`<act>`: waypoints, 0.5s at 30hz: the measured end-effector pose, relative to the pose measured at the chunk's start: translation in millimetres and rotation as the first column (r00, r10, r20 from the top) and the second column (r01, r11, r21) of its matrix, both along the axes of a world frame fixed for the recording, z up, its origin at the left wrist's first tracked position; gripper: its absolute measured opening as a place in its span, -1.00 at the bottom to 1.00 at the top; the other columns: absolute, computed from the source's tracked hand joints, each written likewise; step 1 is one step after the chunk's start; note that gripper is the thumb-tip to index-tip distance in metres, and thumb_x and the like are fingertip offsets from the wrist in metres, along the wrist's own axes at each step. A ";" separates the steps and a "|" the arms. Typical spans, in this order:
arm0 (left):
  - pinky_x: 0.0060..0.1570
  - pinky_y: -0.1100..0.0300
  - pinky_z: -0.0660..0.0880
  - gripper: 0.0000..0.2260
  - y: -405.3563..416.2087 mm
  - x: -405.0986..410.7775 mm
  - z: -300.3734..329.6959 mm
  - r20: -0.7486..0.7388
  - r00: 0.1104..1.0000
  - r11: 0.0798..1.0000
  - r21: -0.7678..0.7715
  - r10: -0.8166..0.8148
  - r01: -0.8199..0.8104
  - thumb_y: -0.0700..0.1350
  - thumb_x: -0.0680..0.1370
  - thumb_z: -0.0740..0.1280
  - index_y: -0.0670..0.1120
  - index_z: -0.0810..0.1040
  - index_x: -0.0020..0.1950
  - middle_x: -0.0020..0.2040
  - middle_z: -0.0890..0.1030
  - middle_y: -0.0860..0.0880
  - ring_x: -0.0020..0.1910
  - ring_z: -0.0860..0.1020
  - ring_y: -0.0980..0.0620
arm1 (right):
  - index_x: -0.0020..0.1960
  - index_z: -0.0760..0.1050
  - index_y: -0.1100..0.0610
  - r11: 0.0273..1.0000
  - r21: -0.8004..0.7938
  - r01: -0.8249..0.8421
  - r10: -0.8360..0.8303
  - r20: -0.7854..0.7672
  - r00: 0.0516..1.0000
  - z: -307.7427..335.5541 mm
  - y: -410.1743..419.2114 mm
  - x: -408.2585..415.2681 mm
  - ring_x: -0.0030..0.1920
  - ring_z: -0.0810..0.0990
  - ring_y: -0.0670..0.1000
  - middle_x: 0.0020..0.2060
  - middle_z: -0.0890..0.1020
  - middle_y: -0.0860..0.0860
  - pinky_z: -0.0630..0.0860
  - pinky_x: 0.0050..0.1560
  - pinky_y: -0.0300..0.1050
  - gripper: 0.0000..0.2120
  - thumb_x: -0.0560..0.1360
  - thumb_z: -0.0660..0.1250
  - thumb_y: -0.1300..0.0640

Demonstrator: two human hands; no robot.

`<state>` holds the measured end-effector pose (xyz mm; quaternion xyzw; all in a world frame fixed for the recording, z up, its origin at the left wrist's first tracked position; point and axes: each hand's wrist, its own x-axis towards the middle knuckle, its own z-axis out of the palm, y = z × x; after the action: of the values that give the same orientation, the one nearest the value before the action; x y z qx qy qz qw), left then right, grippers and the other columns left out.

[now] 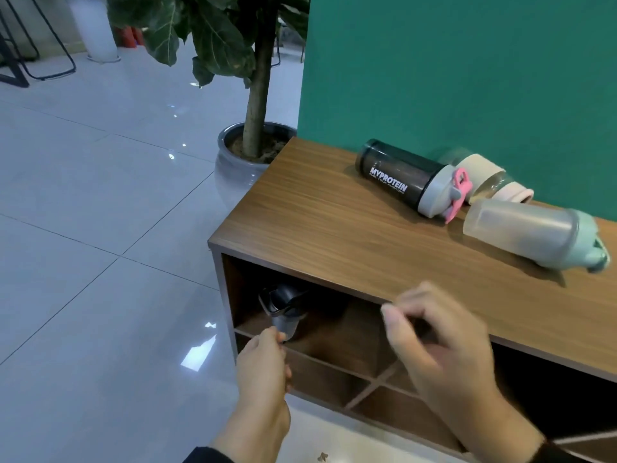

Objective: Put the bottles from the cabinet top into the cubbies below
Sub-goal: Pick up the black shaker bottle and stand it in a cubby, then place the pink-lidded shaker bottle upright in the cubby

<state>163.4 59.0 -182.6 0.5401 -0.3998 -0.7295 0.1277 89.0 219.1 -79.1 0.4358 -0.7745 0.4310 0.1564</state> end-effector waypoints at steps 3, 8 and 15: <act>-0.50 0.20 0.25 -0.80 3.3 -0.1 5.4 -0.014 0.999 0.999 -0.006 -0.037 0.037 -0.08 0.64 0.22 -0.11 0.57 -0.08 -0.42 0.39 -0.03 -0.50 0.31 0.04 | 0.25 0.50 0.11 0.919 0.140 0.369 -0.364 -0.061 0.929 53.1 -11.1 -91.5 0.17 0.52 0.10 0.13 0.58 0.08 0.45 0.21 -0.06 -0.58 0.48 0.46 -0.06; -0.52 0.20 0.27 -0.80 5.6 -0.1 6.4 -0.029 0.998 0.998 -0.011 -0.059 0.058 -0.09 0.65 0.22 -0.10 0.58 -0.07 -0.40 0.44 -0.05 -0.50 0.34 0.05 | 0.49 0.27 0.17 0.522 0.674 0.523 -0.547 -0.206 0.811 75.4 -20.0 -195.3 0.41 0.35 0.30 0.41 0.44 0.21 0.36 0.36 0.25 -0.04 0.32 0.46 -0.37; -0.49 0.19 0.31 -0.80 3.0 -0.3 10.5 -0.061 0.997 0.999 -0.025 -0.038 0.037 -0.13 0.64 0.23 -0.11 0.60 -0.10 -0.38 0.47 -0.06 -0.48 0.39 0.03 | 0.36 0.37 0.16 0.542 0.653 0.529 -0.568 -0.179 0.803 58.7 -28.5 -206.9 0.21 0.44 0.34 0.21 0.40 0.25 0.47 0.17 0.17 -0.13 0.22 0.62 -0.21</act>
<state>163.1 62.0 -172.1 0.5083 -0.4143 -0.7432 0.1327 -117.9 190.6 -20.3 0.1856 -0.9763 0.0607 0.0930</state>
